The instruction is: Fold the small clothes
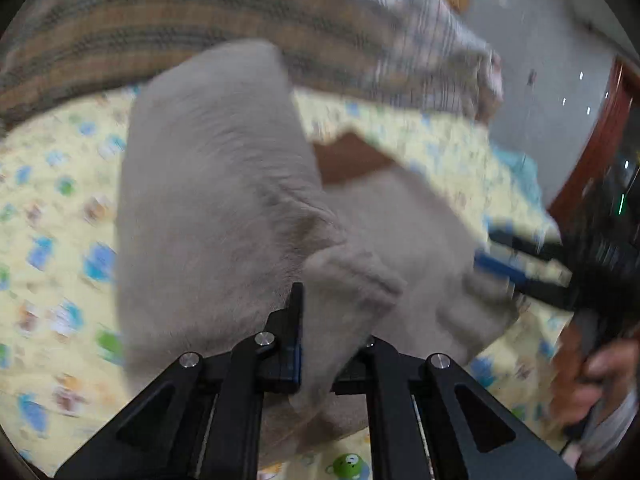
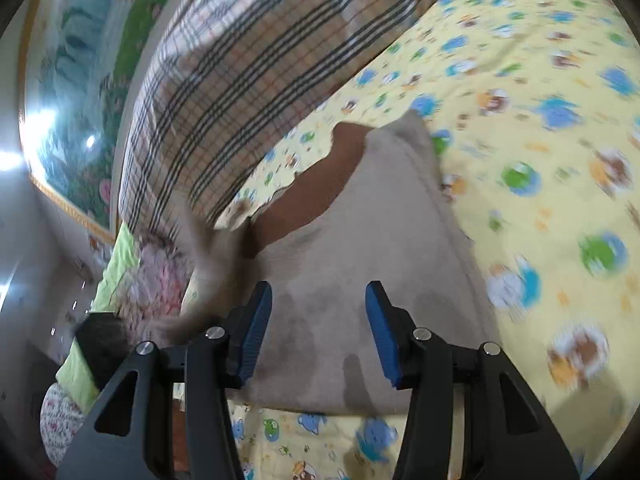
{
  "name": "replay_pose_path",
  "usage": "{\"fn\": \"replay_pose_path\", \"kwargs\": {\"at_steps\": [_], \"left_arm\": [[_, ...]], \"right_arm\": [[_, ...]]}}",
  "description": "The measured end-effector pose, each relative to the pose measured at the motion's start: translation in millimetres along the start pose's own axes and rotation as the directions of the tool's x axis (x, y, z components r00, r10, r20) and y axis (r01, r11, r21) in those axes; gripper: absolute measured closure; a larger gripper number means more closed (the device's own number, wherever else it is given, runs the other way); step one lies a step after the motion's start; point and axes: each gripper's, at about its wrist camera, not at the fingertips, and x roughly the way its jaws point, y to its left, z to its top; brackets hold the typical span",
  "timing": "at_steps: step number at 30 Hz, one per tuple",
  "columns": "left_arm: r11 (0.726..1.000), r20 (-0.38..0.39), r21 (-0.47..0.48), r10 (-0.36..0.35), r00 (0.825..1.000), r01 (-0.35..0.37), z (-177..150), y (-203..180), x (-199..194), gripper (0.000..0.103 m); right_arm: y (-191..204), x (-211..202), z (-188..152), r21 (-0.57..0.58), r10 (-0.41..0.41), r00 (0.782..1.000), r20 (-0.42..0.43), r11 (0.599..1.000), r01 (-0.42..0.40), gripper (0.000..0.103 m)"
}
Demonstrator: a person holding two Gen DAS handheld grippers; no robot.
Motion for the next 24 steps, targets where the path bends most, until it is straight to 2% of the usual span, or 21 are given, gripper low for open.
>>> {"fn": "replay_pose_path", "kwargs": {"at_steps": [4, 6, 8, 9, 11, 12, 14, 15, 17, 19, 20, 21, 24], "left_arm": [[0.999, 0.023, -0.031, -0.033, 0.999, 0.034, -1.0, 7.3, -1.0, 0.096], [0.996, 0.024, -0.059, -0.065, 0.998, 0.066, -2.2, 15.8, -3.9, 0.096], [0.993, 0.023, -0.075, -0.086, 0.996, 0.087, -3.4, 20.7, -9.1, 0.096], [0.992, 0.025, -0.081, -0.092, 0.995, 0.094, -4.1, 21.3, -10.3, 0.096], [0.989, 0.031, -0.093, -0.110, 0.993, 0.113, -6.2, 18.8, -13.4, 0.096], [0.988, 0.032, -0.096, -0.116, 0.993, 0.119, -6.6, 21.1, -15.0, 0.096], [0.986, 0.032, -0.104, -0.126, 0.992, 0.129, -9.1, 22.5, -17.3, 0.096], [0.985, 0.031, -0.107, -0.131, 0.991, 0.134, -9.2, 23.5, -17.2, 0.096], [0.985, 0.026, -0.109, -0.132, 0.991, 0.134, -10.1, 23.7, -17.7, 0.096], [0.985, 0.027, -0.109, -0.132, 0.991, 0.134, -8.6, 22.2, -18.6, 0.096], [0.985, 0.028, -0.108, -0.131, 0.991, 0.133, -8.1, 20.5, -20.7, 0.096], [0.985, 0.029, -0.107, -0.133, 0.991, 0.136, -5.1, 17.3, -22.5, 0.096], [0.982, 0.052, -0.089, -0.163, 0.985, 0.167, 1.7, 3.2, -33.5, 0.096]], "right_arm": [[12.3, 34.4, 15.9, -0.074, -0.039, 0.993, -0.113, 0.997, 0.030, 0.047], [18.2, 56.7, 23.2, -0.063, 0.033, 0.988, -0.151, 0.997, -0.043, 0.037], [22.0, 76.7, 30.6, -0.036, 0.080, 0.980, -0.183, 0.996, -0.088, 0.035], [26.5, 94.3, 36.2, -0.024, 0.116, 0.969, -0.218, 0.992, -0.124, 0.034], [35.7, 119.5, 42.4, -0.030, 0.125, 0.955, -0.270, 0.990, -0.138, 0.032], [43.0, 138.6, 44.9, -0.039, 0.135, 0.939, -0.316, 0.987, -0.155, 0.032], [50.0, 161.8, 49.4, -0.020, 0.166, 0.921, -0.352, 0.983, -0.185, 0.032], [52.1, 174.7, 50.3, 0.006, 0.198, 0.904, -0.378, 0.977, -0.212, 0.032], [54.5, 194.8, 55.8, 0.042, 0.220, 0.895, -0.389, 0.974, -0.221, 0.032], [55.7, 205.1, 58.4, 0.074, 0.264, 0.878, -0.399, 0.964, -0.257, 0.063], [56.1, 208.3, 59.1, 0.080, 0.265, 0.875, -0.406, 0.964, -0.255, 0.083], [55.9, 210.4, 59.4, 0.090, 0.259, 0.872, -0.416, 0.966, -0.244, 0.086], [61.2, 193.5, 68.3, 0.045, 0.243, 0.892, -0.381, 0.968, -0.245, 0.087]]}}
